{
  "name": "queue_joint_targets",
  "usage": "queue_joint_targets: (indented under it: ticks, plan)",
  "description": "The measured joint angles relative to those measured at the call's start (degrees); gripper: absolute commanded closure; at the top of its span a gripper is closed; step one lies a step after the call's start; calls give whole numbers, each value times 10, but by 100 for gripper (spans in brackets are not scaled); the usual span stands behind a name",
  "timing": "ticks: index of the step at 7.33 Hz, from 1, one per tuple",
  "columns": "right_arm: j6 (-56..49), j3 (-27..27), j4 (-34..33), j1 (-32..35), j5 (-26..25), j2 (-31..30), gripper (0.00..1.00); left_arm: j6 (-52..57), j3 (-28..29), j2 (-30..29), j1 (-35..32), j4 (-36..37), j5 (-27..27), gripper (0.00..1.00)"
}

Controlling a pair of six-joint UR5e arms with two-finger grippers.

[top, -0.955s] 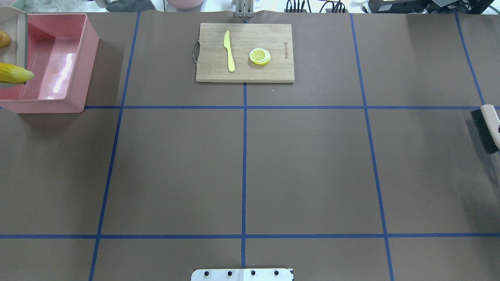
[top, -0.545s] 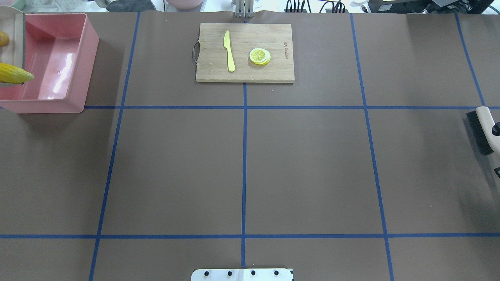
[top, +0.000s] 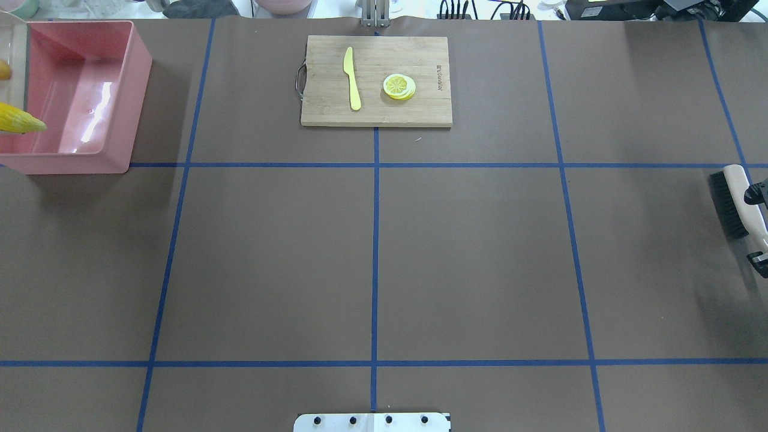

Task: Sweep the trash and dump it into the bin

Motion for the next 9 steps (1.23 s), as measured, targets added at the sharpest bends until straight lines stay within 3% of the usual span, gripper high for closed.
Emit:
queue_joint_targets:
  ticks: [5,9]
  plan:
    - [-7,10,-10,1,3,15,0,-3,52,-33,3,-3,36,100]
    - [-48,21,-90,60,0,85,0,-8,105,-68,5,-24,61,100]
